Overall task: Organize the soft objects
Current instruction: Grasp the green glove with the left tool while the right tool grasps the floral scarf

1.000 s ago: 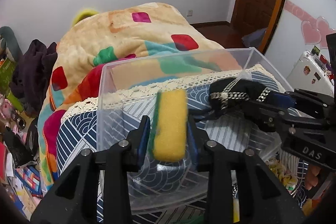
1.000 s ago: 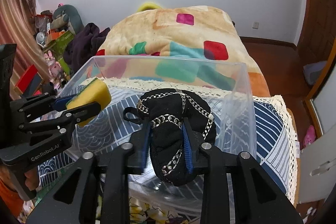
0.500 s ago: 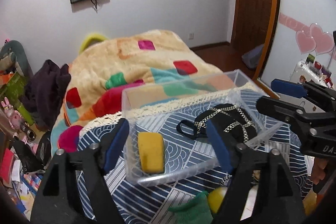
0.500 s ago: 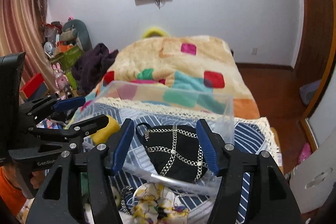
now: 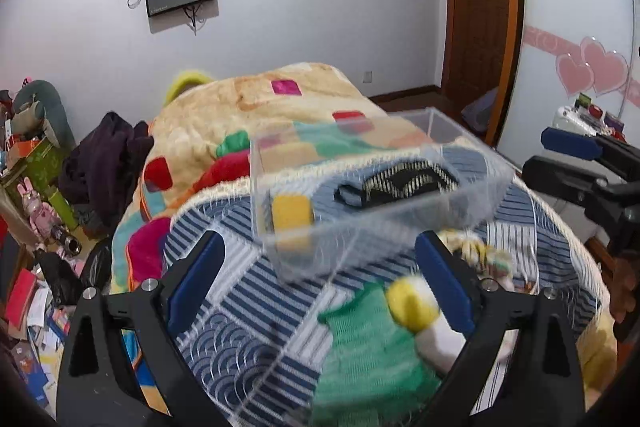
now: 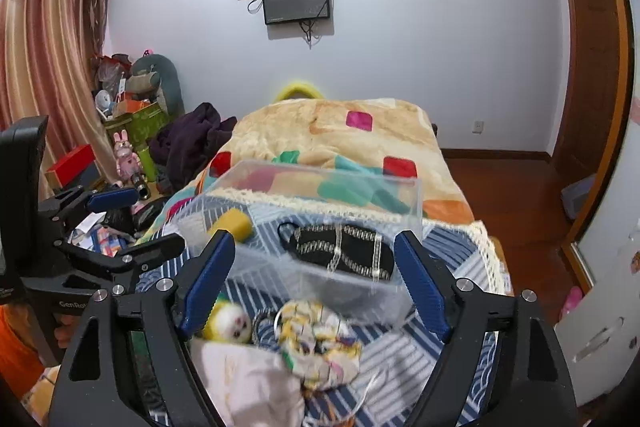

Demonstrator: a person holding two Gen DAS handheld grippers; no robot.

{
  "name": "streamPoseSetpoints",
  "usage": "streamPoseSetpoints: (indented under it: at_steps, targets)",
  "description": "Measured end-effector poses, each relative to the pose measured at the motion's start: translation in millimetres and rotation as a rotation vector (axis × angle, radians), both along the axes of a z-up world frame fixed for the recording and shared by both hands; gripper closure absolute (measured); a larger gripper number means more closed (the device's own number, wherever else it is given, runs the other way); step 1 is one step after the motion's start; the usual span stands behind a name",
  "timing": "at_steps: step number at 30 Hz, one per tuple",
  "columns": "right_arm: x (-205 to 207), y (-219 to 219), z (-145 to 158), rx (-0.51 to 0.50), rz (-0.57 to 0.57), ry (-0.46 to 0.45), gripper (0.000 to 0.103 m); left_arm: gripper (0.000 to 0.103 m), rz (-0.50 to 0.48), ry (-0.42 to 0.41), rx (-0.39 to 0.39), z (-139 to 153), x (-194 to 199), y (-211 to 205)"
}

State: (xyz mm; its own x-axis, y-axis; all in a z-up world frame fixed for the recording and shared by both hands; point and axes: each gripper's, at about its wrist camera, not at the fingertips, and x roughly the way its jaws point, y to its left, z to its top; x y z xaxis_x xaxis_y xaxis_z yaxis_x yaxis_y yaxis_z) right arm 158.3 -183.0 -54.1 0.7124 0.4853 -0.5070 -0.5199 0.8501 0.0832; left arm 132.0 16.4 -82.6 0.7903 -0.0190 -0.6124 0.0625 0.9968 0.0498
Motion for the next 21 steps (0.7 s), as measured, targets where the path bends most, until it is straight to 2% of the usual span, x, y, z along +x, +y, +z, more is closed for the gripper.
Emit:
streamPoseSetpoints:
  at_steps: [10,16,17,21]
  targets:
    - [-13.2,-1.4,-44.0,-0.023,0.005,0.12,0.023,0.006,-0.011,0.092,-0.05,-41.0,-25.4,-1.7]
    - [-11.5,-3.2,-68.1,-0.03,0.003,0.182,0.025,0.006,-0.036,0.12,-0.099,-54.1,-32.3,-1.6]
    - [-12.5,-5.3,-69.6,-0.026,0.0,0.186,0.029,0.008,-0.042,0.122,-0.113,-55.3,-32.4,-1.6]
    - [-7.8,-5.7,-76.0,-0.022,0.009,0.221,0.047,0.028,-0.063,0.14,-0.124,-60.6,-31.0,-8.1]
